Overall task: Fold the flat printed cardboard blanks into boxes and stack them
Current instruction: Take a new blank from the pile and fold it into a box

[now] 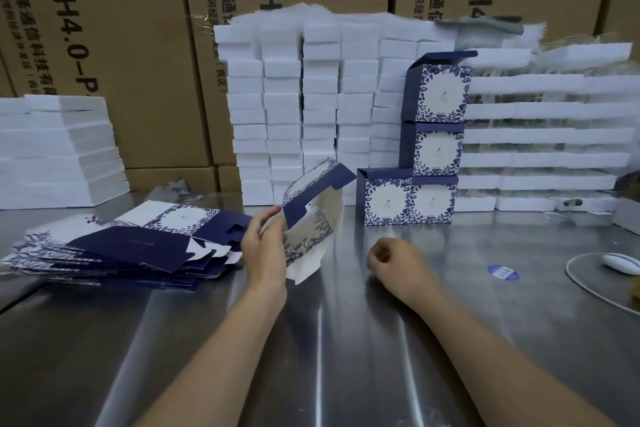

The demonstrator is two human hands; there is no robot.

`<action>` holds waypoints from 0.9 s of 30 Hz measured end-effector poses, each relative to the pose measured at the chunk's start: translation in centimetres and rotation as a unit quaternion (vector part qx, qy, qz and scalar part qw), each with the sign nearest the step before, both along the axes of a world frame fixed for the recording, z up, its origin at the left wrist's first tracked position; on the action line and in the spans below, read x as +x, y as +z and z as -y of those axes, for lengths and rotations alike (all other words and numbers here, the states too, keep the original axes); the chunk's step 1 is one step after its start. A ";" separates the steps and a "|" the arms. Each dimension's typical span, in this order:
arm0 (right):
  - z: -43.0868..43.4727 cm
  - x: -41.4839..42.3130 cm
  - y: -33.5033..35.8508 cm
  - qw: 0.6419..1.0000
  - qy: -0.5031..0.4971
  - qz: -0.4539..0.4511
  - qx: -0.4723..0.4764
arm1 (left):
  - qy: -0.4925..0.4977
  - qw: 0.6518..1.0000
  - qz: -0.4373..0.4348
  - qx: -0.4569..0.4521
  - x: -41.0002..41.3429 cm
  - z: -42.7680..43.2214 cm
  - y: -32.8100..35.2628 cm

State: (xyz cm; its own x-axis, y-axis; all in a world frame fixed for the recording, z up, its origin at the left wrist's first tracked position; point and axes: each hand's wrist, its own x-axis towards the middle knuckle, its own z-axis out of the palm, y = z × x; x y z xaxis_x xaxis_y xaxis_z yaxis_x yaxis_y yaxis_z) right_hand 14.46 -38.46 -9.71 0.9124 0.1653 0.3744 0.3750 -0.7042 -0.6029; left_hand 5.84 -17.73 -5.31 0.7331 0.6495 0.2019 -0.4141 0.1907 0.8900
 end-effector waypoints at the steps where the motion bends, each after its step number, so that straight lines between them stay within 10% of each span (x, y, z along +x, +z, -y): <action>1: -0.2 0.1 0.0 0.999 0.020 -0.007 0.050 | -0.006 1.000 -0.002 0.008 -0.1 0.1 0.0; 7: -2.1 -1.7 1.8 0.911 0.139 -0.128 0.368 | -0.026 0.997 -0.029 0.073 -1.0 0.6 0.3; 15: -3.2 -2.7 2.0 0.949 0.131 0.097 0.268 | -0.073 0.994 -0.030 0.072 -0.3 1.1 -0.5; 27: -2.4 -2.7 2.2 0.976 0.137 0.128 0.107 | -0.167 0.958 0.021 -0.233 -0.1 -0.7 -0.1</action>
State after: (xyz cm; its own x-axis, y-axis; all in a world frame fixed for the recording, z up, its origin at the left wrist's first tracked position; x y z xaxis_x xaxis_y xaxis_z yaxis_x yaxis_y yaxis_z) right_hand 11.79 -36.04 -7.54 0.7174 0.2828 0.6367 0.6889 -0.4247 -0.5875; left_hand 5.76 -17.07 -5.43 0.9130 0.4075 -0.0200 -0.2940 0.6911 0.6603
